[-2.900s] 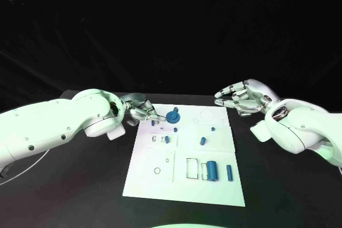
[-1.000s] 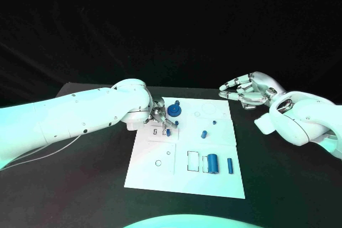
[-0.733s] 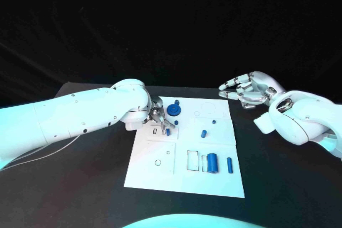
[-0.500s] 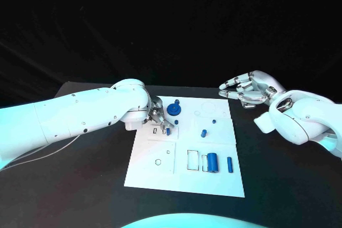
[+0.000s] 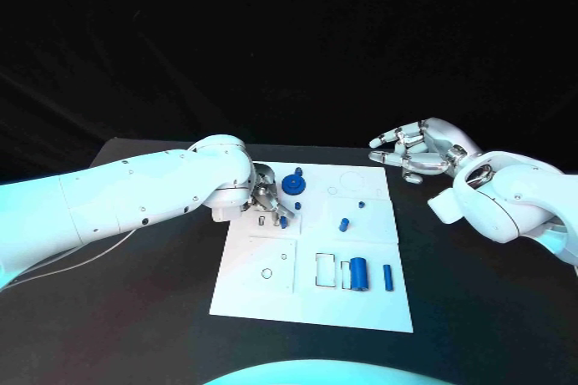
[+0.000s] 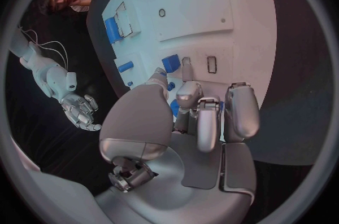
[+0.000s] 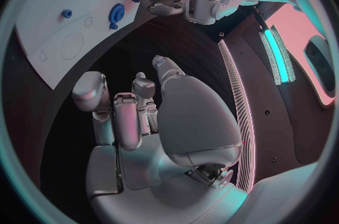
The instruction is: Assemble the parts on the task board
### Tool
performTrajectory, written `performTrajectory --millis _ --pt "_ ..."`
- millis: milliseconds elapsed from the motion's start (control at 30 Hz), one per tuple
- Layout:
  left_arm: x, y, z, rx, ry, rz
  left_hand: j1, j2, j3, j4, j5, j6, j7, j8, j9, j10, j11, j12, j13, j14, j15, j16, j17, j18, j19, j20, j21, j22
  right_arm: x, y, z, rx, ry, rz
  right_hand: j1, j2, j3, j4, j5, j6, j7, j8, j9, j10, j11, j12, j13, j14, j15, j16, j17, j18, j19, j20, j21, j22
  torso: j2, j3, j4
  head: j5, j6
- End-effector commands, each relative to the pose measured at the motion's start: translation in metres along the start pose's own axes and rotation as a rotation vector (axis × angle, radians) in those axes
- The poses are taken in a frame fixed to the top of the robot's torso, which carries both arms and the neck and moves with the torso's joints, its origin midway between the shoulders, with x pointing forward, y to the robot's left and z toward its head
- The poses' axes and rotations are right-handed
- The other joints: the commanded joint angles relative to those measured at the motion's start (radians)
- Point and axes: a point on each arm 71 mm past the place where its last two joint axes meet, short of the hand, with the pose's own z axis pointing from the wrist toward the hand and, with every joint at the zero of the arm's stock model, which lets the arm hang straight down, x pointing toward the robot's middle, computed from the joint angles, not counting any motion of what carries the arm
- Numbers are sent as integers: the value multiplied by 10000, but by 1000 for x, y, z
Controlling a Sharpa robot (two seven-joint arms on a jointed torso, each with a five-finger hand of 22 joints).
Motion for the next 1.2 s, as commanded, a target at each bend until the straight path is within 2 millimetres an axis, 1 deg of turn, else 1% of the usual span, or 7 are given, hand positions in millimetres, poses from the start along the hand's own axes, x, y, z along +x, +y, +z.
performTrajectory --millis 33,400,433,533,733,1067,1200 --pt "3 -1 0 -189 279 10 -5 -100 79 -8 -31 -59 16 -57 15 -65 -17 -43 11 1015 65 24 2634 -165 3 50 35 8 0 1 1 -141 -32 -24 112 -7 33 2 -8 -31 28 -68 10 -68 4 -52 -55 332 -19 -48 274 171 -72 14 -57 -35 0 -1 -7 2 -2" --pt "5 -1 -1 -146 346 -30 4 -162 252 -5 -31 -40 11 -61 53 -64 -20 -47 20 1015 64 24 2634 -166 1 52 42 22 1 0 2 -93 -36 -36 117 -6 41 4 -15 -30 28 -68 14 -89 4 -108 -124 318 -18 -79 234 183 -110 15 -129 -81 -2 -1 6 20 14" --pt "5 -1 -1 -146 351 -29 -6 -187 329 -2 -31 -31 9 -61 68 -60 -22 -44 28 1015 62 24 2634 -166 0 52 44 25 1 0 2 -86 -30 -40 117 -6 41 4 -15 -30 28 -68 14 -89 4 -108 -124 318 -18 -79 234 183 -110 15 -129 -81 -2 -1 7 13 15" --pt "5 -1 -1 -139 372 -23 -108 -403 911 -7 -18 -18 2 -91 143 -51 -33 -50 51 1015 62 24 2634 -166 -10 48 51 41 1 -1 2 -79 -11 -73 117 -6 41 4 -15 -30 28 -68 14 -89 4 -108 -124 318 -18 -79 234 183 -110 15 -129 -81 -1 -2 6 4 19" --pt "6 -2 -1 -106 457 -54 -166 -517 1225 0 -31 -11 0 -113 189 -50 -30 -61 57 1015 55 24 2634 -169 -9 49 60 60 2 -1 2 -55 19 -80 119 -8 42 4 -20 -31 28 -68 15 -90 5 -116 -135 318 -18 -79 237 180 -103 15 -121 -73 3 -2 -6 4 9" --pt "6 -2 -1 -66 557 -90 114 -516 1826 -39 -30 -17 -10 -156 259 -54 -45 -88 64 1015 44 24 2634 -170 -12 47 68 82 3 -1 3 -31 51 -83 116 -7 42 7 -27 -30 29 -67 16 -90 5 -123 -146 317 -18 -82 233 180 -103 15 -125 -74 4 2 -5 18 -8" --pt "7 -2 -1 -40 617 -163 556 -373 2368 -104 -25 -52 -42 -198 288 -77 -78 -130 50 1015 17 24 2634 -168 -21 36 66 80 3 -1 3 -22 65 -90 116 -7 42 7 -27 -30 29 -67 16 -90 5 -123 -146 317 -18 -82 233 180 -103 15 -125 -74 6 3 0 22 -22"
